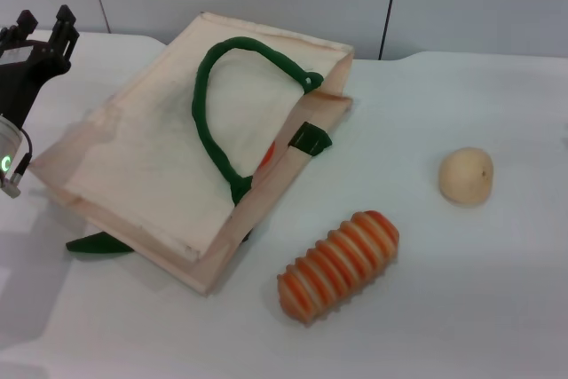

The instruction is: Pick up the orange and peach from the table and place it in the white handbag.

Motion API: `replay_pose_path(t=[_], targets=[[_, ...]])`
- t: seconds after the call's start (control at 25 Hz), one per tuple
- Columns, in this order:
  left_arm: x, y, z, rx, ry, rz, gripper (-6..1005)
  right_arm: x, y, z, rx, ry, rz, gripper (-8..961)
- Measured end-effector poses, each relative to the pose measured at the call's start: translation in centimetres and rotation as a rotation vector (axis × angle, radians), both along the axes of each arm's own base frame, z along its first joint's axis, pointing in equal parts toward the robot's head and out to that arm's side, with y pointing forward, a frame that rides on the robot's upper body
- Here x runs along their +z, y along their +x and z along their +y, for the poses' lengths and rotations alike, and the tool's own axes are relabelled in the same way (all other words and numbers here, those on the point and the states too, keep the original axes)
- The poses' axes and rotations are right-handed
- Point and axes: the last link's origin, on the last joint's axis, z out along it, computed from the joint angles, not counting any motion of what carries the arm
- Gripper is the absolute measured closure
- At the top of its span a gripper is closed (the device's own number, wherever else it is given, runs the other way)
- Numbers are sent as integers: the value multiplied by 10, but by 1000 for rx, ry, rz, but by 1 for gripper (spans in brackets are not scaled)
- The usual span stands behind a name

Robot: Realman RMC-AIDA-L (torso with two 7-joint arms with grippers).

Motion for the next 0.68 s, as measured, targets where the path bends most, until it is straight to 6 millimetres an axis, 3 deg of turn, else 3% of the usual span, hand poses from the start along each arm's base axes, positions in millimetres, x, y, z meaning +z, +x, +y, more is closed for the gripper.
replay_pose_path(t=[0.68], targets=[[0, 4, 2, -26, -5, 7, 426, -2, -1, 1, 2, -12, -8, 59]])
